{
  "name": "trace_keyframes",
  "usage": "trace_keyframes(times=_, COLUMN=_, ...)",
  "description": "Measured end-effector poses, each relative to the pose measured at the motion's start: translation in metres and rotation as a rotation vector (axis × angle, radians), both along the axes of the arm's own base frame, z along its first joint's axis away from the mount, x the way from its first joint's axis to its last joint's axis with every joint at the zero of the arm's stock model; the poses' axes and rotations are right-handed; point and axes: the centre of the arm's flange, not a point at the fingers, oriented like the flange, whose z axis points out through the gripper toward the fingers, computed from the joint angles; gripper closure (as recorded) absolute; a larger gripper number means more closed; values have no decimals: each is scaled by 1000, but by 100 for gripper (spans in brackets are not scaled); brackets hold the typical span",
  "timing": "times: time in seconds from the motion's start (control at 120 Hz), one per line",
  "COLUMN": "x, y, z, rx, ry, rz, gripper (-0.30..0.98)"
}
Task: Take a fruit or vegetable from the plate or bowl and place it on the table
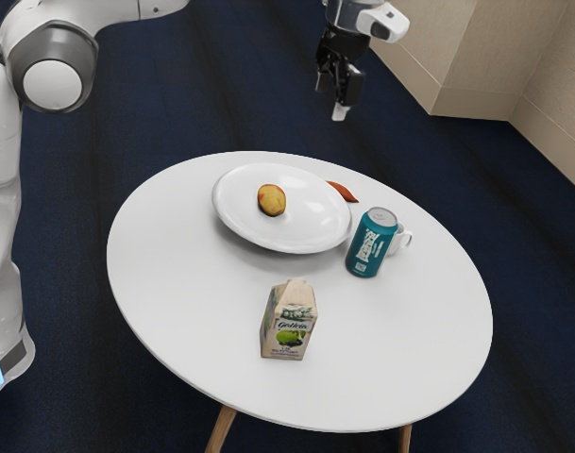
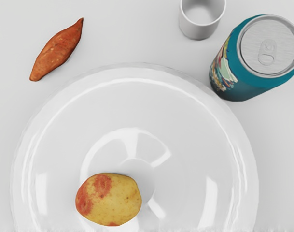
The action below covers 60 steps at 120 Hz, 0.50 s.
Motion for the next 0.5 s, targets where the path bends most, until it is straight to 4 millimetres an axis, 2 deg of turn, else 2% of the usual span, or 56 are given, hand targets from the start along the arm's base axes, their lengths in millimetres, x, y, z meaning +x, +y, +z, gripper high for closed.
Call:
trace_keyframes(times=0.208, x=-2, y=8, z=1, rx=-11, ry=7, rz=5, gripper=0)
trace_keyframes(times=0.233, x=-7, y=8, z=16, rx=-10, ry=-20, rz=5, gripper=0)
trace_keyframes(times=0.308, x=-36, y=0, z=87, rx=24, ry=-149, rz=16, gripper=0)
trace_keyframes(times=0.358, x=-51, y=-11, z=110, rx=29, ry=-190, rz=34, gripper=0)
trace_keyframes(times=0.417, x=-61, y=-23, z=120, rx=24, ry=-198, rz=82, gripper=0)
trace_keyframes(times=0.5, x=-50, y=-28, z=104, rx=19, ry=-160, rz=207, gripper=0)
